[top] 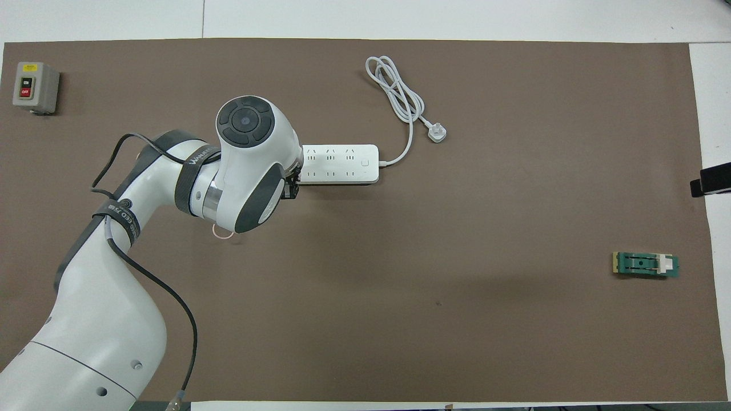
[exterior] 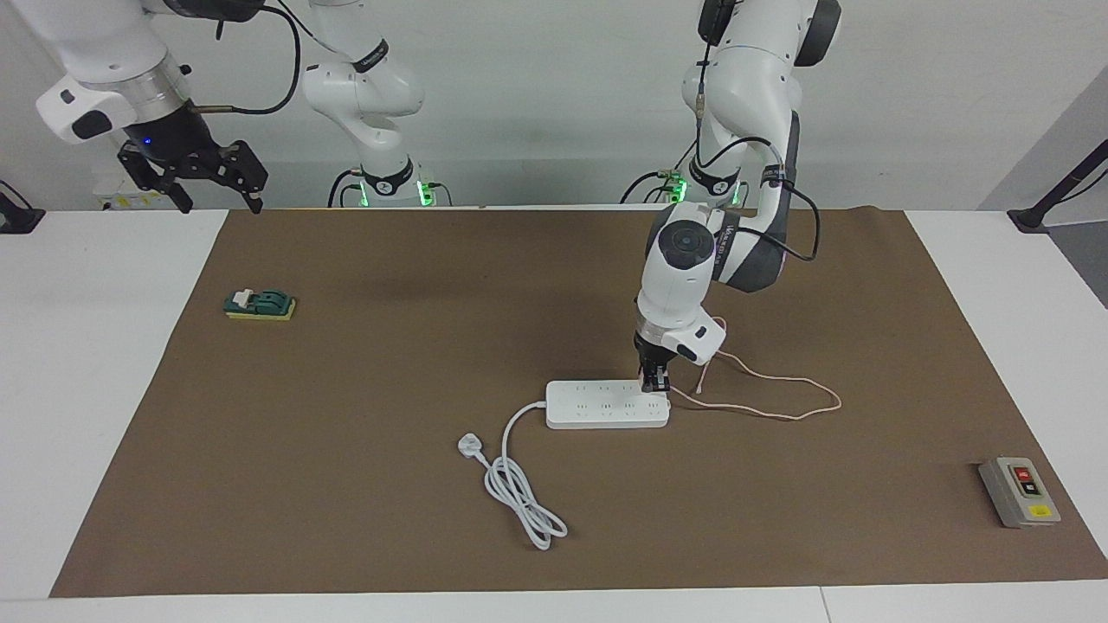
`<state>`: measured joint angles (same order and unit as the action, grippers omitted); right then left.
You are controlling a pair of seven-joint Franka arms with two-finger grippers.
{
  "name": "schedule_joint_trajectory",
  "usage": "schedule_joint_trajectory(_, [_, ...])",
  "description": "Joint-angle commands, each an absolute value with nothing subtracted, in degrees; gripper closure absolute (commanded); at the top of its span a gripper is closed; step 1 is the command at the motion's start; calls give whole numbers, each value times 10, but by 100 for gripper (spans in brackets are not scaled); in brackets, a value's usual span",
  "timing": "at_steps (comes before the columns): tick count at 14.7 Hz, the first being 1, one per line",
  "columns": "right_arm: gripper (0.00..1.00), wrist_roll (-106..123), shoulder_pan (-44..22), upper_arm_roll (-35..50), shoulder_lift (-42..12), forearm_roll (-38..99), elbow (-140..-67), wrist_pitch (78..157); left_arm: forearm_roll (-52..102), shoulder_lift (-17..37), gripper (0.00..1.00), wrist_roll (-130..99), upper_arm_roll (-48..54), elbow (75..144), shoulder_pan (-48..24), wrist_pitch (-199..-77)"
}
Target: Plug charger into power strip
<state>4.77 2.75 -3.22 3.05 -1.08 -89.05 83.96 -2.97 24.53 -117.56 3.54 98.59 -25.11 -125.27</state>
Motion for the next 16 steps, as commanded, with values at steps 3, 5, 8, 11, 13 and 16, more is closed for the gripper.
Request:
schedule_joint_trajectory(3, [0,54,28,-30,40,-3,-901,849,-34,243,100,-1182,29,999,-253,-1256])
schedule_joint_trajectory(5, [0,55,29,-30,40,-3,-902,845,-34,243,100,-1182,29,1005,-253,-1261])
schedule_joint_trajectory(8, [0,57,29,-30,40,-3,-903,844,-34,243,100,-1182,29,1007,-254,-1266])
schedule_joint_trajectory(11, [0,55,29,-30,40,-3,-902,844,-34,240,100,-1182,29,1024,-257,-1284])
schedule_joint_trajectory(13, [0,56,29,-30,40,-3,-902,844,-34,249,100,-1184,29,1025,-258,-1295])
schedule_joint_trajectory(16, [0,55,29,-30,40,-3,-902,844,-34,252,100,-1186,29,1049,-261,-1322])
